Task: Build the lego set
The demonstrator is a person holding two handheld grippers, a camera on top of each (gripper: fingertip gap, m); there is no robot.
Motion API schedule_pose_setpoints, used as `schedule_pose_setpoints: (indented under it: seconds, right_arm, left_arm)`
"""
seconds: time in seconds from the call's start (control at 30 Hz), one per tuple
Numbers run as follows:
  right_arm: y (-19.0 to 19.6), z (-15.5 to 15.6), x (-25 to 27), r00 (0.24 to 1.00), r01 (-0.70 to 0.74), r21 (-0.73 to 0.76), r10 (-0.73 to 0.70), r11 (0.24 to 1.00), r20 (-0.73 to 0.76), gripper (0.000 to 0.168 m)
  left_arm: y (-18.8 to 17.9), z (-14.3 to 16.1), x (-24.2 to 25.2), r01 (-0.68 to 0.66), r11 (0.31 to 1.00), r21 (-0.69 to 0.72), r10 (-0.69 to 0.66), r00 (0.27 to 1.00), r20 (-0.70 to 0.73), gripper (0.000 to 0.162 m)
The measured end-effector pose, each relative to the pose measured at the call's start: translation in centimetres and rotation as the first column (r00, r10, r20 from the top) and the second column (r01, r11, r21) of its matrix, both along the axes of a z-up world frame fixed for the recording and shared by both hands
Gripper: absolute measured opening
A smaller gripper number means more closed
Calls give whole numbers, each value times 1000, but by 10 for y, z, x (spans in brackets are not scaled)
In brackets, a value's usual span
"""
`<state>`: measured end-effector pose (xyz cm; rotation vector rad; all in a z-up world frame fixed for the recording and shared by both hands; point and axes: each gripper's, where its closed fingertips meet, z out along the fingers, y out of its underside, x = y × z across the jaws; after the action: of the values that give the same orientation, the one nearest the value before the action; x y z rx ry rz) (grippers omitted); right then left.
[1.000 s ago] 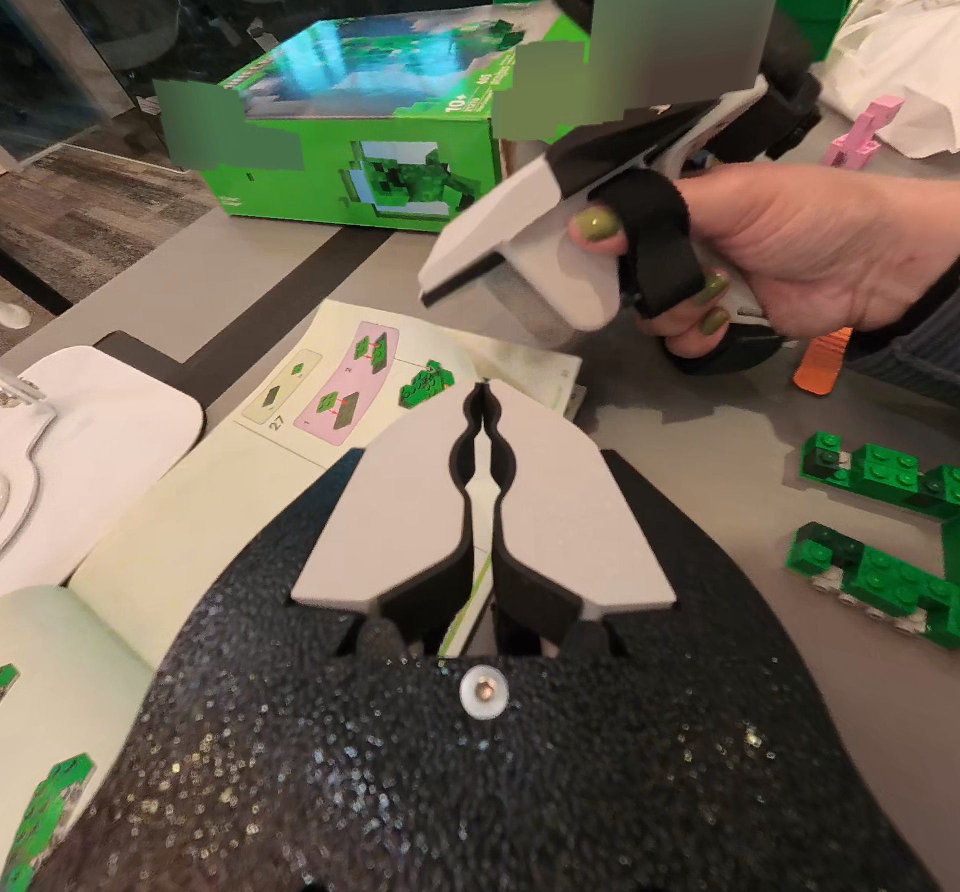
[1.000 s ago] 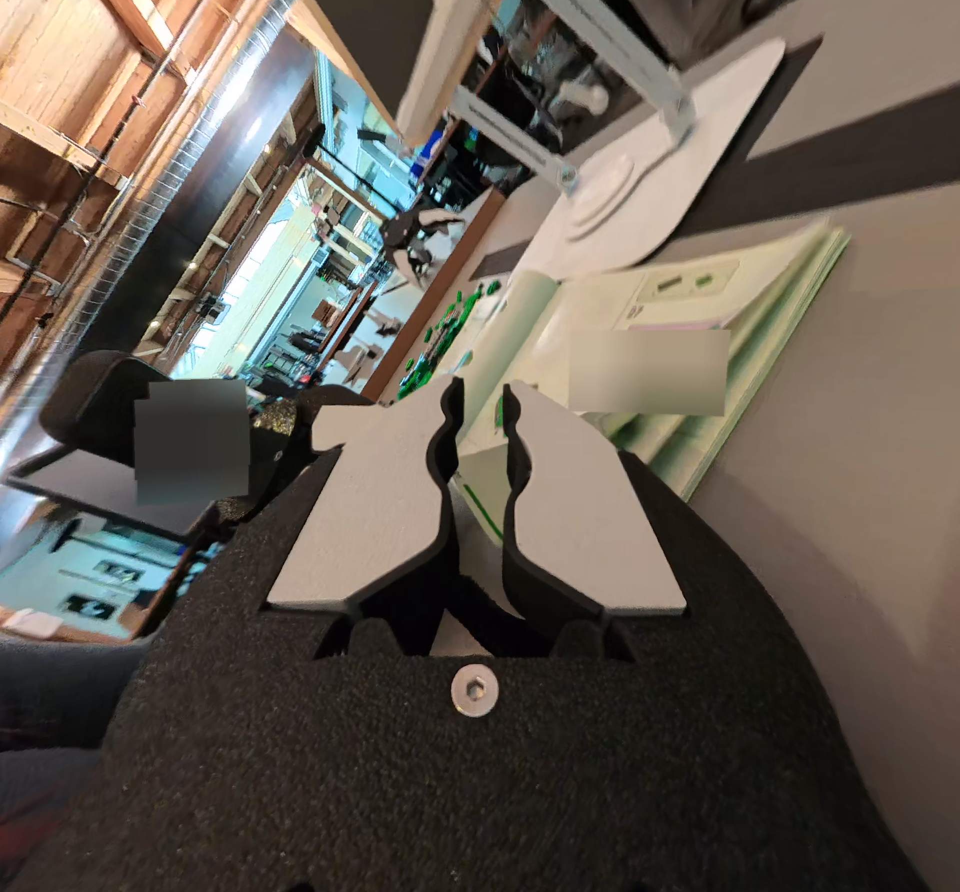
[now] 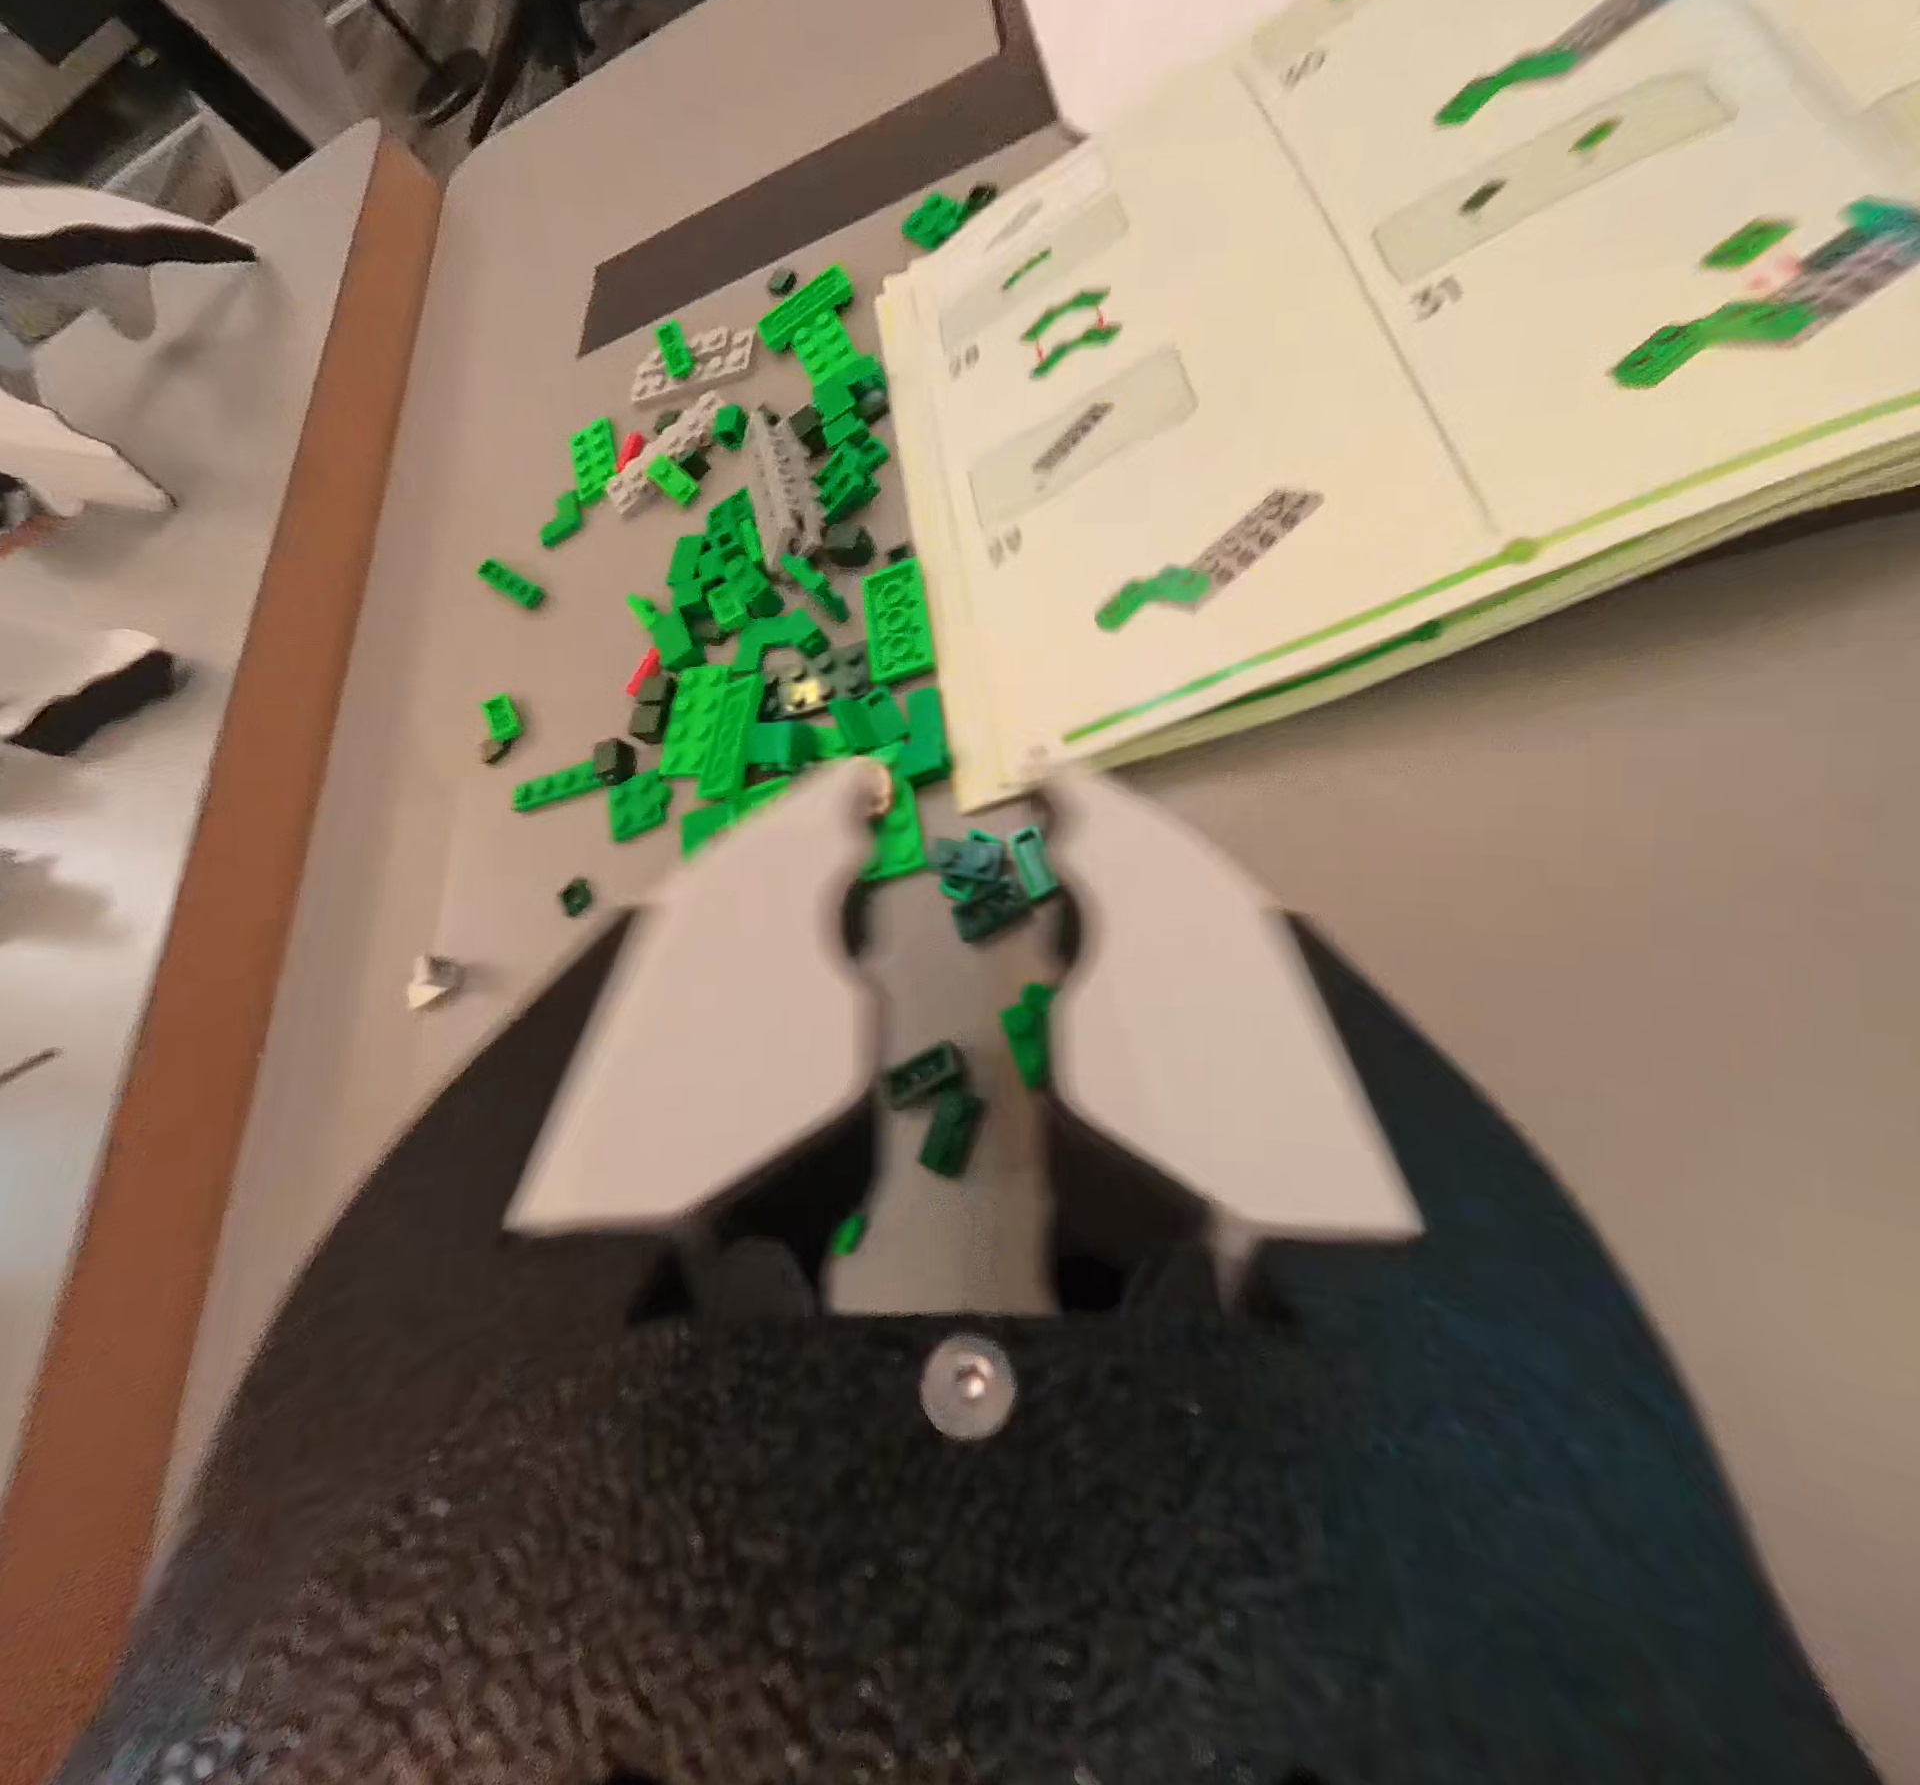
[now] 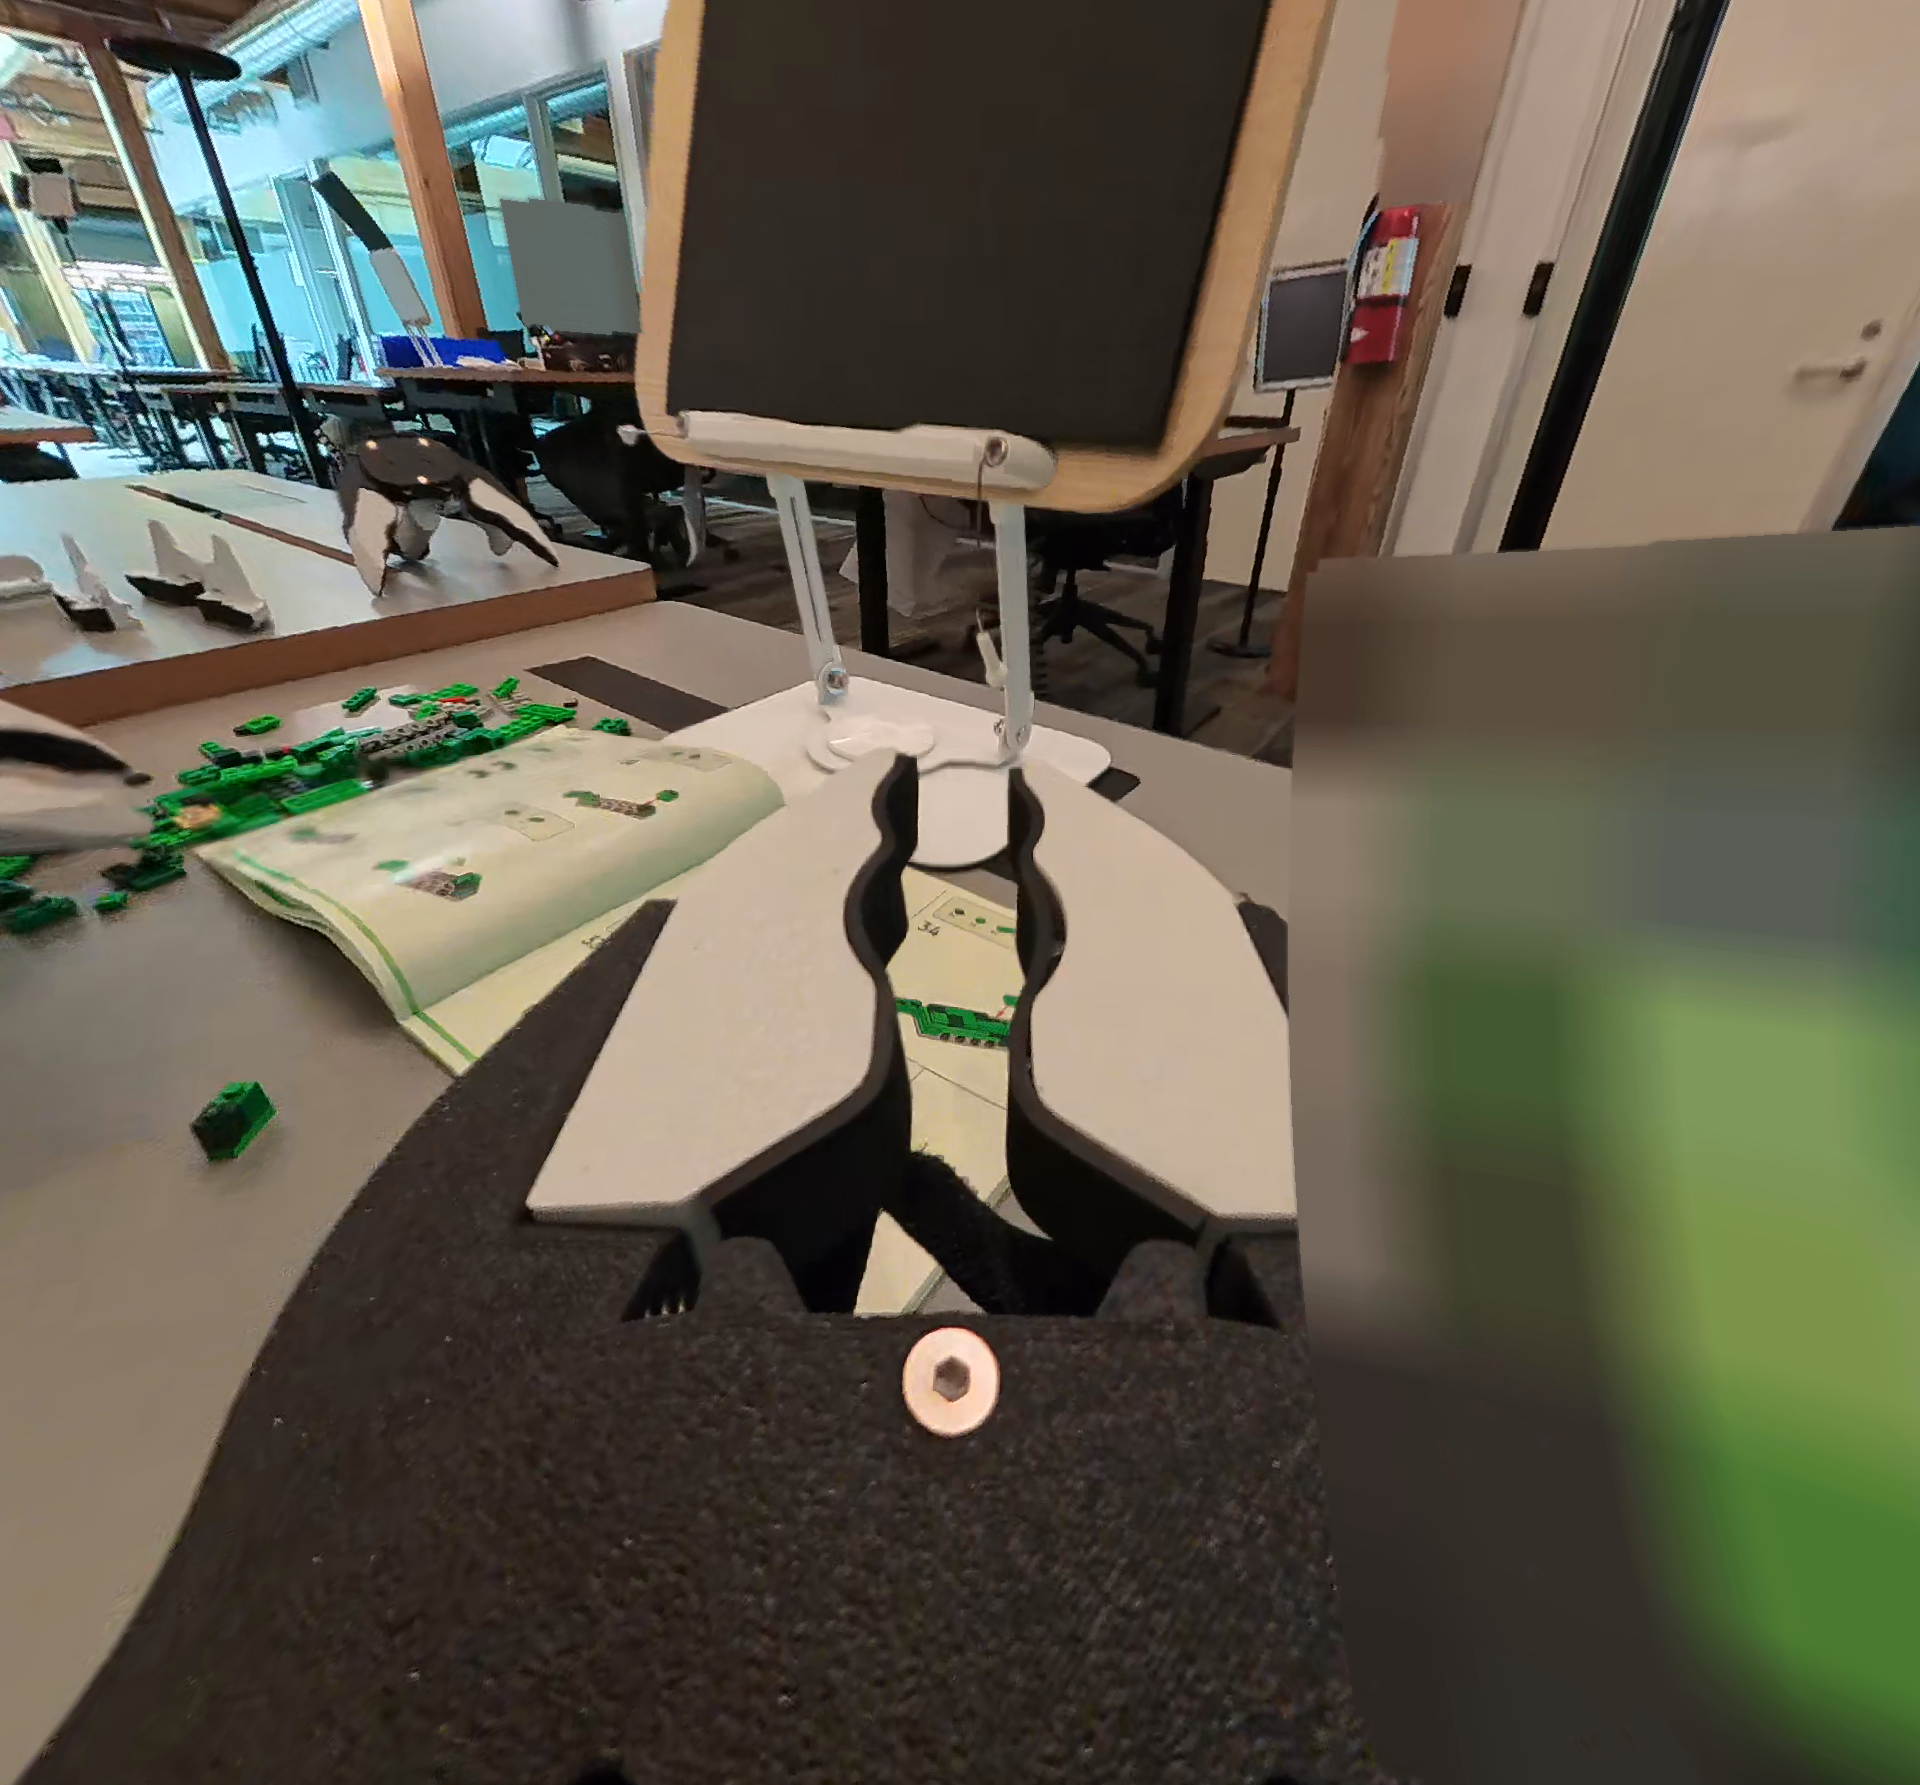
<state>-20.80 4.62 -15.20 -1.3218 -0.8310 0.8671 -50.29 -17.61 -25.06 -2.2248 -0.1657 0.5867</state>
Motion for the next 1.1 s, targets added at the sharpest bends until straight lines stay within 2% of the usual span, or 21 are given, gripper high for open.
schedule_pose_setpoints:
  seconds: [0.03,0.13,0.2,0.3,0.4,0.53,0.7,0.8,0.9,1.0,1.1]
  right_arm:
    - [-4,3,1,1000,5,28,-5,1000,4,17]
    - [-12,16,8,998,48,100,-53,994,45,17]
    - [-20,35,14,997,78,132,-80,988,8,17]
    - [-36,55,18,994,110,127,-107,986,-33,21]
    - [-59,56,14,989,135,95,-128,986,-76,22]
    - [-101,41,-3,981,111,0,-109,994,-158,23]
    - [-124,18,-12,975,155,18,-150,988,-165,16]
    - [-126,14,-18,978,196,72,-190,978,-87,3]
    - [-133,13,-27,980,197,142,-197,970,-17,2]
    - [-140,15,-30,980,194,194,-197,962,-1,2]
    - [-151,24,-32,987,160,186,-153,969,-48,0]
  left_arm:
    - [-1,1,9,45,998,38,-46,998,44,64]
    - [-5,23,20,30,971,237,-54,994,94,72]
    - [4,39,47,82,921,380,-142,981,133,71]
    - [25,58,93,157,837,524,-272,950,150,62]
    - [56,71,136,237,745,624,-367,926,86,52]
    - [89,86,172,316,643,698,-422,906,-21,39]
    - [93,101,192,358,489,795,-534,844,-51,19]
    - [90,105,179,342,489,803,-470,878,-88,17]
    - [93,114,170,305,479,823,-457,887,-63,8]
    - [95,114,168,288,480,829,-465,884,-38,6]
    - [92,119,168,293,454,842,-470,881,-53,0]
